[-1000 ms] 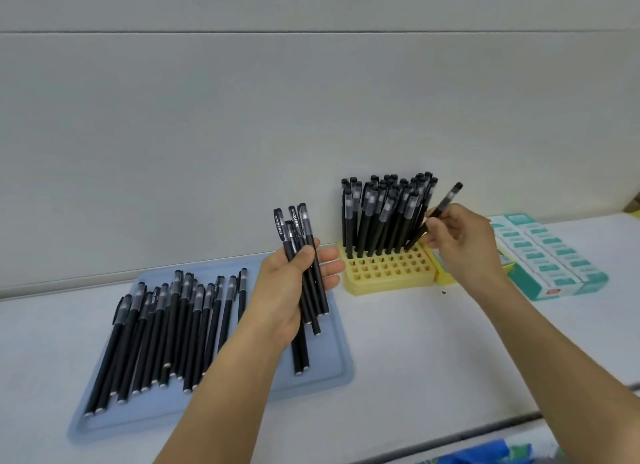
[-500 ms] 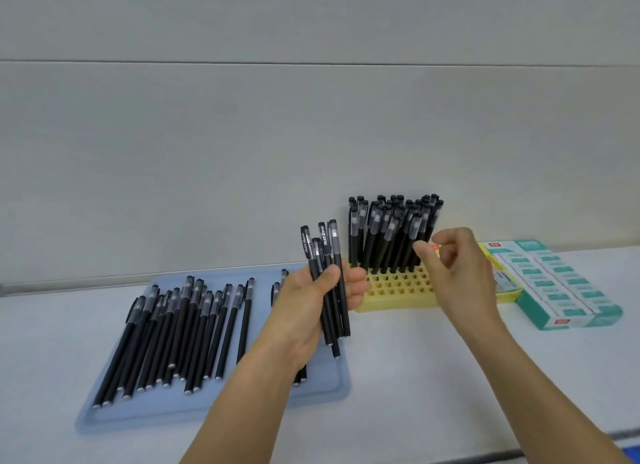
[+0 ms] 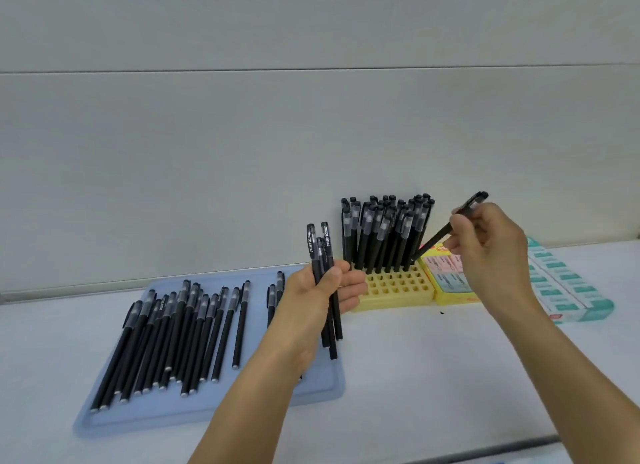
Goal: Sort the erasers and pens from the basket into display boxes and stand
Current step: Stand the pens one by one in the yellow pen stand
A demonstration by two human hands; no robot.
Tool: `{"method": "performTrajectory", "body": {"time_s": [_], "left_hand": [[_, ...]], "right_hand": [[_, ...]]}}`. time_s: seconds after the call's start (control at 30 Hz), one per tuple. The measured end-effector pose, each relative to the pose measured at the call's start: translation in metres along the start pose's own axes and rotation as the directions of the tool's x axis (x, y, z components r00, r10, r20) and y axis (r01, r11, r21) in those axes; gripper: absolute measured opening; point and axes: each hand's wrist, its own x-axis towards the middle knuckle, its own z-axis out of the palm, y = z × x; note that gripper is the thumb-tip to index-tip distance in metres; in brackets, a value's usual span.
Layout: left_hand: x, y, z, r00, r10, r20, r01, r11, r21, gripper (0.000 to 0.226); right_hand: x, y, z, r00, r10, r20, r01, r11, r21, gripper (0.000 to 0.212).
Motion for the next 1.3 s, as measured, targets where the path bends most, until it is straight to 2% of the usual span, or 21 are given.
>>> {"method": "performTrajectory", "body": {"time_s": [0.1, 0.33, 0.5, 0.57, 0.6, 0.67, 0.73, 0.77, 0.8, 0.87, 0.9, 0.93, 1.07, 1.13, 1.2, 1.3], "left_hand": [[-0.001, 0.001, 0.003, 1.0, -0.008, 0.009, 0.009, 1.0, -0.03, 0.022], [-0.002, 0.004, 0.0, 1.0, -0.017, 0.005, 0.018, 0.998, -0.059, 0.023], [-0.003, 0.002, -0.003, 0.999, -0.035, 0.012, 0.036, 0.997, -0.07, 0.023], [-0.004, 0.002, -0.004, 0.998, -0.05, 0.026, 0.051, 0.996, -0.074, 0.023], [-0.005, 0.002, -0.004, 0.998, -0.058, 0.037, 0.06, 0.996, -0.07, 0.023], [-0.006, 0.002, -0.005, 0.996, -0.07, 0.064, 0.073, 0.996, -0.051, 0.024], [-0.006, 0.002, -0.004, 0.993, -0.074, 0.088, 0.076, 0.997, -0.023, 0.024], [-0.006, 0.002, -0.004, 0.992, -0.072, 0.101, 0.073, 0.997, -0.001, 0.024], [-0.006, 0.002, -0.003, 0.99, -0.07, 0.121, 0.067, 0.997, 0.028, 0.025], [-0.006, 0.003, 0.0, 0.982, -0.064, 0.177, 0.049, 0.995, 0.088, 0.026], [-0.007, 0.003, 0.001, 0.978, -0.058, 0.198, 0.036, 0.993, 0.112, 0.026], [-0.007, 0.003, 0.002, 0.978, -0.048, 0.203, 0.022, 0.991, 0.131, 0.026], [-0.006, 0.0, -0.008, 0.999, 0.015, 0.041, -0.02, 0.991, 0.133, 0.024], [-0.004, -0.001, -0.018, 0.998, 0.03, -0.059, -0.026, 0.997, 0.07, 0.023], [-0.004, 0.0, -0.025, 0.993, 0.033, -0.114, -0.032, 0.999, 0.016, 0.022], [-0.005, 0.001, -0.027, 0.993, 0.021, -0.115, -0.023, 1.0, -0.017, 0.022]], "right_hand": [[0.005, 0.013, 0.006, 0.999, -0.003, 0.052, 0.009, 0.994, -0.105, 0.012], [0.009, 0.034, 0.018, 0.989, -0.049, 0.143, 0.077, 0.978, -0.195, 0.012], [0.016, 0.039, 0.026, 0.975, 0.04, 0.218, 0.026, 0.956, -0.293, 0.016], [0.018, 0.031, 0.025, 0.978, 0.086, 0.192, -0.002, 0.918, -0.397, 0.016], [0.016, 0.026, 0.024, 0.983, 0.109, 0.146, -0.039, 0.909, -0.415, 0.026], [0.005, 0.009, 0.023, 0.993, 0.12, 0.02, -0.109, 0.947, -0.301, 0.044], [-0.01, -0.015, 0.026, 0.999, 0.028, -0.027, -0.032, 0.991, -0.133, 0.041], [-0.016, -0.028, 0.03, 0.999, -0.015, 0.05, 0.018, 0.998, -0.058, 0.035], [-0.021, -0.038, 0.034, 0.982, -0.044, 0.186, 0.043, 0.999, 0.011, 0.027], [-0.027, -0.052, 0.044, 0.873, -0.058, 0.484, 0.008, 0.994, 0.105, 0.009], [-0.028, -0.055, 0.047, 0.827, -0.07, 0.557, -0.008, 0.991, 0.135, 0.008], [-0.027, -0.056, 0.049, 0.82, -0.082, 0.566, -0.009, 0.988, 0.156, 0.011], [-0.017, -0.057, 0.043, 0.951, -0.06, 0.304, -0.014, 0.972, 0.233, 0.012], [-0.011, -0.052, 0.04, 0.976, -0.068, 0.208, 0.026, 0.979, 0.2, 0.015], [-0.009, -0.047, 0.042, 0.97, -0.123, 0.211, 0.103, 0.989, 0.102, 0.017], [-0.009, -0.042, 0.049, 0.952, -0.167, 0.257, 0.167, 0.986, 0.022, 0.014]]}}
